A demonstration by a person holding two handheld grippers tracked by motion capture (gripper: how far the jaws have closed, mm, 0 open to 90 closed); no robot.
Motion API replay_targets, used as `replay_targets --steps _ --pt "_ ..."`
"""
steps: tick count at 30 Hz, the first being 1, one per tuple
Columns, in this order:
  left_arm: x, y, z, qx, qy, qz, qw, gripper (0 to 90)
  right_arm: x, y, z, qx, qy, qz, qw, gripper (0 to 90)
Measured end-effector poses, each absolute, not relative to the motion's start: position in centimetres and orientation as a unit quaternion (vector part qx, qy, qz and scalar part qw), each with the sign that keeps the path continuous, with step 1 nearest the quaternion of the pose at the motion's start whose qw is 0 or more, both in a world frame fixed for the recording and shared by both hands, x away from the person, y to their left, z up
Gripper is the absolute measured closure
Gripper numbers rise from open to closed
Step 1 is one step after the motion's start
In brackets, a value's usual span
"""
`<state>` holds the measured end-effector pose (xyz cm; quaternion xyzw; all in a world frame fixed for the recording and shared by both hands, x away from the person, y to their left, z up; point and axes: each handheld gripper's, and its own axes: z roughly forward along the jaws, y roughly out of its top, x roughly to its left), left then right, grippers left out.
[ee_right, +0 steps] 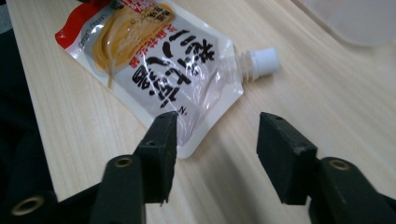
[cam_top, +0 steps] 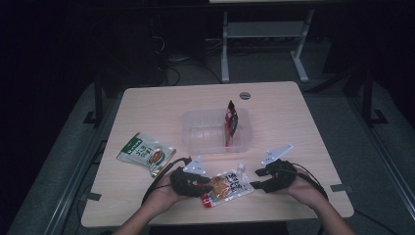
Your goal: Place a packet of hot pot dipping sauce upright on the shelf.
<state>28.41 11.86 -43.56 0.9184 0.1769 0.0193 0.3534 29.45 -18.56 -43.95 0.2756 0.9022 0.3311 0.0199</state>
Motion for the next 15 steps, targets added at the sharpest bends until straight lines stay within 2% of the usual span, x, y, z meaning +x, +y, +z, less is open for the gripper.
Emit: replay_targets --steps 3,5,10,15 --pt "28.6 11.1 -43.4 0.919 0.171 0.017 0.353 85.1 29.1 -18.9 -44.0 0.287 0.899 0.331 0.017 42.7" --pt "28.8 10.6 -43.4 0.92 0.168 0.015 0.354 89.3 29.2 -19.1 -44.1 0.29 0.897 0.334 0.013 41.3" --pt "29.4 9.0 -43.8 0.926 0.158 0.009 0.341 89.5 29.5 -18.9 -44.4 0.295 0.894 0.336 0.008 35.3" --pt "29.9 7.8 -44.8 0.931 0.165 0.01 0.325 89.6 29.9 -18.6 -44.6 0.286 0.897 0.338 0.005 34.0"
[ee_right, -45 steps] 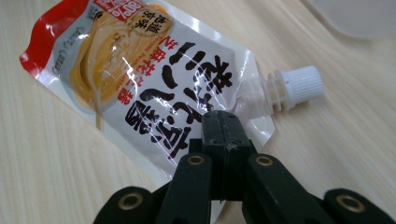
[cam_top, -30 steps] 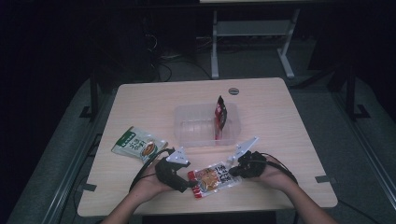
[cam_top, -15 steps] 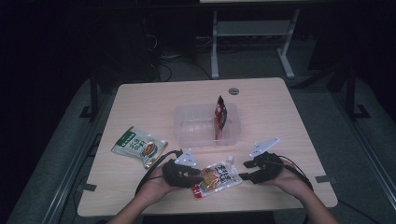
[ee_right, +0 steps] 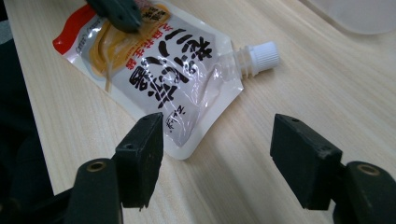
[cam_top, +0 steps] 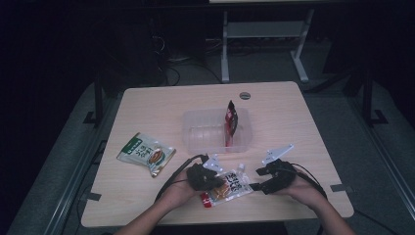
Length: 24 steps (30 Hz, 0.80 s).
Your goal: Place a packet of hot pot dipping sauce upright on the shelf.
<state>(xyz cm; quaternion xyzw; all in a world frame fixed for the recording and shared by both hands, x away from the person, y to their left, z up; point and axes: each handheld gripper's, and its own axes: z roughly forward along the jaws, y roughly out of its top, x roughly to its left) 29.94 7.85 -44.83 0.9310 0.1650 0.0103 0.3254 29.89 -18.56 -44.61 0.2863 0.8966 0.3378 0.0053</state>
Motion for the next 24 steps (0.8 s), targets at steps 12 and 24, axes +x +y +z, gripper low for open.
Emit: replay_targets --steps 12,24 --pt "30.3 7.1 -45.4 0.94 0.165 0.018 0.298 90.0 30.1 -17.7 -45.2 0.278 0.897 0.344 -0.02 30.5" --pt "30.2 7.2 -45.4 0.938 0.165 0.024 0.303 89.9 30.5 -15.7 -46.0 0.263 0.902 0.338 -0.051 32.1"
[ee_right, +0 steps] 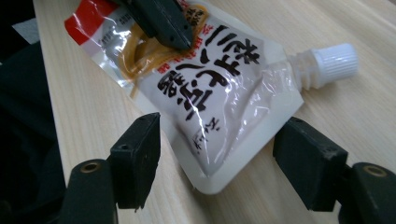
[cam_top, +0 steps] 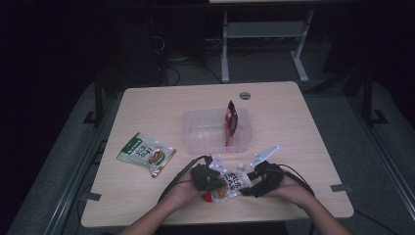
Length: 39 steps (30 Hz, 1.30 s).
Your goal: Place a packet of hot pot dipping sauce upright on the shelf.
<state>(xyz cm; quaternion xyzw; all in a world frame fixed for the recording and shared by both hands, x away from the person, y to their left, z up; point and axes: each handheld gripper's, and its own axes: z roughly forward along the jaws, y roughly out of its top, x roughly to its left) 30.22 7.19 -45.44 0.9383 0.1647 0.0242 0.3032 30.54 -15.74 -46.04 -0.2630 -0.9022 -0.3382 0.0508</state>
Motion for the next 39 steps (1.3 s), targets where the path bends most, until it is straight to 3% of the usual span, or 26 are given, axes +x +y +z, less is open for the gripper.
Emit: replay_targets --steps 10,17,23,28,39 --pt "30.3 7.3 -45.5 0.935 0.171 0.018 0.31 89.9 30.8 -14.8 -46.3 -0.263 -0.893 -0.355 0.083 35.8" --pt "30.3 7.4 -45.6 0.934 0.174 0.016 0.312 89.8 31.4 -14.4 -46.5 -0.274 -0.884 -0.363 0.107 48.7" --pt "30.3 7.5 -45.7 0.93 0.18 0.011 0.319 89.8 31.8 -14.2 -46.7 -0.285 -0.874 -0.372 0.126 51.1" --pt "30.2 7.5 -45.7 0.931 0.175 0.016 0.319 89.8 31.7 -14.1 -46.6 -0.279 -0.879 -0.371 0.107 66.0" --pt "30.3 8.2 -45.2 0.929 0.17 0.005 0.329 89.7 31.2 -14.0 -45.7 -0.239 -0.887 -0.388 0.074 83.4"
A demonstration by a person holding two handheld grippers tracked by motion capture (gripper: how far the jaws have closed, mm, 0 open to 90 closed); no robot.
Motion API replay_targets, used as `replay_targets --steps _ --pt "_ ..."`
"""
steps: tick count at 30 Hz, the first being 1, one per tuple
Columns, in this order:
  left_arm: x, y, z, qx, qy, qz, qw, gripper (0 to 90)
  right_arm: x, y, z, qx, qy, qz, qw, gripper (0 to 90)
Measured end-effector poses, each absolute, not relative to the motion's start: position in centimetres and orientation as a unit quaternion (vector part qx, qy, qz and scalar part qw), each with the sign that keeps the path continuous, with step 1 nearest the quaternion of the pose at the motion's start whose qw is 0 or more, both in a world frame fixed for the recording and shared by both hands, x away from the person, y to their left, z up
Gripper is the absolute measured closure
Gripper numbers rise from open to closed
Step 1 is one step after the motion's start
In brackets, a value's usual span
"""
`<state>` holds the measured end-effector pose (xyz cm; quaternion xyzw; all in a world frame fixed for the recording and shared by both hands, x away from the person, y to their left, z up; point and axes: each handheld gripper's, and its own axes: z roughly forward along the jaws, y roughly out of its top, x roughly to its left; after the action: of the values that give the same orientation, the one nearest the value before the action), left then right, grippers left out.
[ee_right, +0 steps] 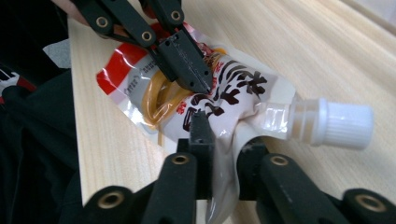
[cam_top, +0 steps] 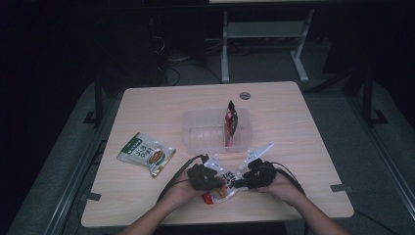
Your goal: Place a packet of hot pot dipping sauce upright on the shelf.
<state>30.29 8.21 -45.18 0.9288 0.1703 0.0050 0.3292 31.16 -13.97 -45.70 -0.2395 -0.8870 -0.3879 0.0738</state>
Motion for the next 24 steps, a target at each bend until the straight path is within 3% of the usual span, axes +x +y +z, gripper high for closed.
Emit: replay_targets --steps 6,24 --pt "29.8 8.7 -44.1 0.924 0.17 0.015 0.341 89.7 31.0 -14.3 -44.7 -0.225 -0.884 -0.405 0.068 88.3" --pt "30.0 13.5 -42.3 0.909 0.21 0.04 0.358 89.7 31.2 -14.9 -41.8 -0.197 -0.851 -0.483 0.058 89.1"
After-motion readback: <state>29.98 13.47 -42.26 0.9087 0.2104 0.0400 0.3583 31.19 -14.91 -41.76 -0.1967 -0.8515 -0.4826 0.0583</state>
